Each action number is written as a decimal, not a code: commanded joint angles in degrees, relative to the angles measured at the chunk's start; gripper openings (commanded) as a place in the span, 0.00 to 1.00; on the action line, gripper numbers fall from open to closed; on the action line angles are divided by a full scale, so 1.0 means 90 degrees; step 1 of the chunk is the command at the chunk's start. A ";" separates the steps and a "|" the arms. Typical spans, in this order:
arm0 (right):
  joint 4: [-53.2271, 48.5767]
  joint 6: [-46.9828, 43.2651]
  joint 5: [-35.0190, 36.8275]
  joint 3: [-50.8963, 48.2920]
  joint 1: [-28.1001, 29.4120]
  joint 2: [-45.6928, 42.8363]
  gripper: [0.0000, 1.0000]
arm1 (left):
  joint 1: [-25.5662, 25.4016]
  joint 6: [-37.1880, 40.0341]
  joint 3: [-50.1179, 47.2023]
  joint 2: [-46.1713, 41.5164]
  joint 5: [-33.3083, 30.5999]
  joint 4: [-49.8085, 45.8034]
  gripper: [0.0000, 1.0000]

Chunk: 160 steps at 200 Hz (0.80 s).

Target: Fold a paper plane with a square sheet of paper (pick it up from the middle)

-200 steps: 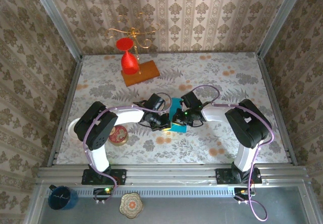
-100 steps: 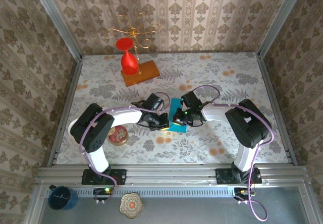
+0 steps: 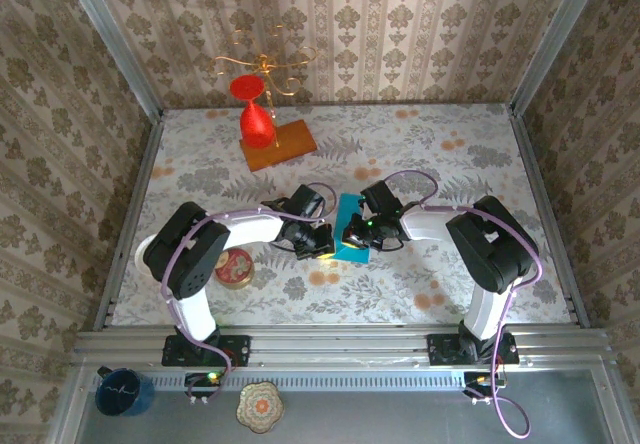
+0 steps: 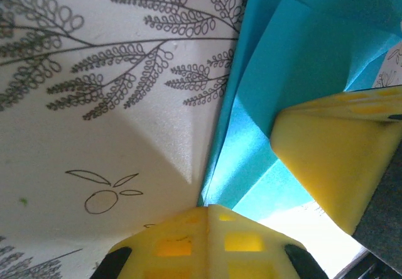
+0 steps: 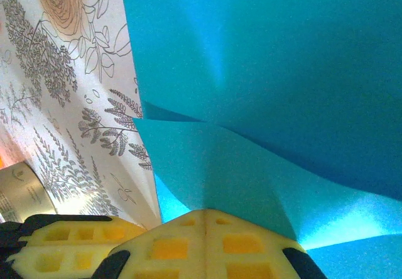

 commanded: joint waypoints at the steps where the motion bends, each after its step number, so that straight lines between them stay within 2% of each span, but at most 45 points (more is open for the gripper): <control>1: -0.0122 -0.0025 0.0397 -0.0254 -0.0095 0.0144 0.06 | 0.0016 0.0065 0.0038 0.0176 -0.0155 -0.0639 0.05; 40: -0.0047 -0.0179 0.0394 -0.0348 -0.0095 0.0075 0.06 | -0.0008 0.0200 0.0136 0.0118 -0.0116 -0.0607 0.05; 90: 0.0074 -0.0430 0.0261 -0.0429 -0.0086 -0.0082 0.05 | -0.0009 0.0338 0.0240 -0.0224 0.0095 0.0088 0.05; 133: 0.0173 -0.0411 0.0190 -0.0489 -0.0084 -0.0082 0.03 | -0.0002 0.0185 0.0239 -0.0045 0.0200 0.0279 0.04; 160: 0.0243 -0.0410 0.0143 -0.0519 -0.0081 -0.0054 0.02 | 0.0014 0.0197 0.0311 0.0138 0.0168 0.0015 0.04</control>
